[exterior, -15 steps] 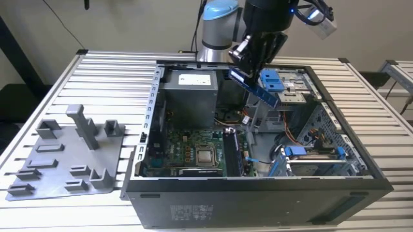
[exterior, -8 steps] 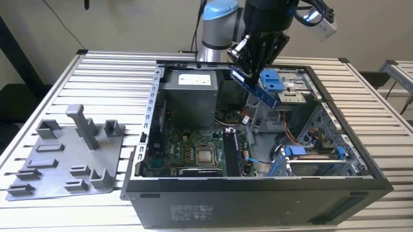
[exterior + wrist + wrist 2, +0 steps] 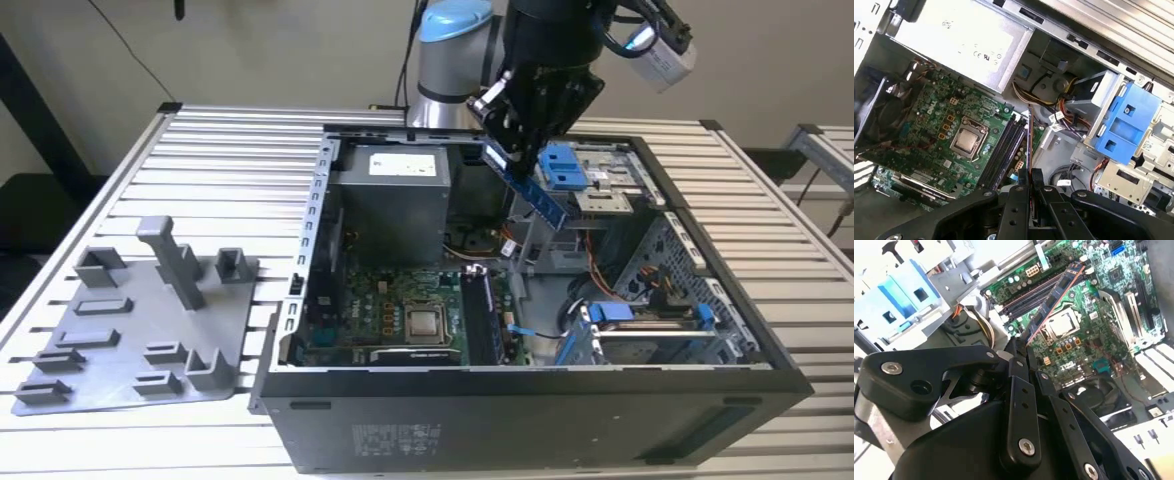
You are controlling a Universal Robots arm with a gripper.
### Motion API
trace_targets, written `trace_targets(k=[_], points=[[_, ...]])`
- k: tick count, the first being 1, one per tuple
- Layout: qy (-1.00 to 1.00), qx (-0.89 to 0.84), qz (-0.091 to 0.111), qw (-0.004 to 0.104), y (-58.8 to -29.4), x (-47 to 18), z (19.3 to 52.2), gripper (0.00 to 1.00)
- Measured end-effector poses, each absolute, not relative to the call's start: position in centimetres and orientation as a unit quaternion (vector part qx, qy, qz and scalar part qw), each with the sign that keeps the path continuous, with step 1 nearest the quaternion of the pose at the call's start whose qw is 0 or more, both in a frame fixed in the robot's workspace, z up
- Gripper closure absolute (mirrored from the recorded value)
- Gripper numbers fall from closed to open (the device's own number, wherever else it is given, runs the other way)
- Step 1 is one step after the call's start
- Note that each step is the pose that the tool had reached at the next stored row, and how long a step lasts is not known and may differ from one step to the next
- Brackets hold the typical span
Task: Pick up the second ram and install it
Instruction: 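Insert the second ram into the second slot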
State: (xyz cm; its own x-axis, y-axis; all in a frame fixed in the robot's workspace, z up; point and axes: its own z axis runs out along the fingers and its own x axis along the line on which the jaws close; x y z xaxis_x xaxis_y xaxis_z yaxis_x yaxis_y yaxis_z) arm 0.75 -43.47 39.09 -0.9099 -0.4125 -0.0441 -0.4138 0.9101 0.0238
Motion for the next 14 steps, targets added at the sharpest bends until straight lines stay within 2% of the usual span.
trace_targets(k=[14], points=[[0.995, -0.099, 0.014, 0.021, -43.47, 0.74, 38.99, 0.86]])
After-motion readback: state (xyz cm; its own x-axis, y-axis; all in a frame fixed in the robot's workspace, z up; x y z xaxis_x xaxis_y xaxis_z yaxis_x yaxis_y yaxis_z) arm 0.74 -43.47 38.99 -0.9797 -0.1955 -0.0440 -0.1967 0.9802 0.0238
